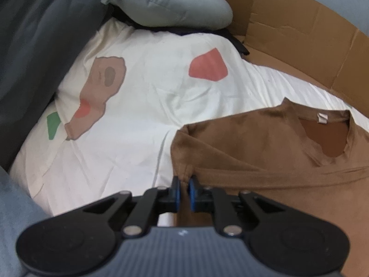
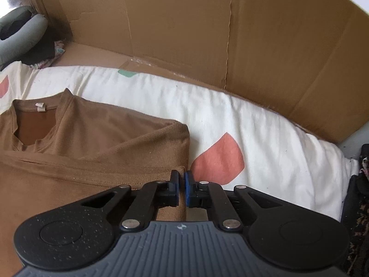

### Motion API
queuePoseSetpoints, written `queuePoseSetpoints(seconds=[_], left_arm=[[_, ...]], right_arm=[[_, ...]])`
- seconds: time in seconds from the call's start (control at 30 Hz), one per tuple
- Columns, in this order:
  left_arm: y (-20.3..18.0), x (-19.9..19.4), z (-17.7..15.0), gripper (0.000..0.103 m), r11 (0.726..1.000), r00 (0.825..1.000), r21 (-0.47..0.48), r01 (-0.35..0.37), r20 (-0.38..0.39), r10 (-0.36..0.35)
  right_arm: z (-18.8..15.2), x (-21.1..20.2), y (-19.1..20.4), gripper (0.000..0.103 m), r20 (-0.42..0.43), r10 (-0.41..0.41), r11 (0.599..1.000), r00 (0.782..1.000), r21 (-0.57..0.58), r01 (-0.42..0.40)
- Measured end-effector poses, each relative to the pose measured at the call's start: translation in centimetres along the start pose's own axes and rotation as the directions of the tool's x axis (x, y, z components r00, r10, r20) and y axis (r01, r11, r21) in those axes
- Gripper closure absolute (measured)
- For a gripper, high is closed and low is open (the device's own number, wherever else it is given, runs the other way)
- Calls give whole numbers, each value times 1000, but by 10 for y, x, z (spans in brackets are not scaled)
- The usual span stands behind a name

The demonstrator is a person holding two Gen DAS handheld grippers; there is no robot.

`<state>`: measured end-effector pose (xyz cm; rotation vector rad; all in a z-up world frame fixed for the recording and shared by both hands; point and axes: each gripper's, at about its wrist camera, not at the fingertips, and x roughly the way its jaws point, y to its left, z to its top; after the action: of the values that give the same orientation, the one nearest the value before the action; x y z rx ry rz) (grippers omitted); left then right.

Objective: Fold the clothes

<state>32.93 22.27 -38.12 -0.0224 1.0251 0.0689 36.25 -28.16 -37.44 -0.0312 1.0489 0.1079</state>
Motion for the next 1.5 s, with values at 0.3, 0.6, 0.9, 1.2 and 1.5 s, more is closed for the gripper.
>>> queuePoseSetpoints(seconds=[0.3, 0.6, 0.9, 1.2, 1.5], left_arm=[[-3, -2, -2, 94, 999, 1000, 36, -11, 8, 10], [-5, 11, 2, 94, 998, 1000, 61, -4, -23, 6], [1, -4, 1, 96, 1000, 1000, 30, -8, 10, 8], [12, -33, 13, 96, 1000, 997, -1, 0, 79, 0], [9, -43, 45, 97, 1000, 992, -10, -5, 124, 6]], right_arm=[[0, -3, 5, 99, -1, -12, 999, 1000, -33, 12], [1, 16, 9, 91, -51, -20, 997, 999, -77, 16], [1, 8, 9, 100, -35, -22, 996, 999, -85, 19], [17, -33, 5, 101, 66, -42, 996, 997, -79, 47], [43, -42, 7, 101, 115, -56, 996, 992, -64, 64]])
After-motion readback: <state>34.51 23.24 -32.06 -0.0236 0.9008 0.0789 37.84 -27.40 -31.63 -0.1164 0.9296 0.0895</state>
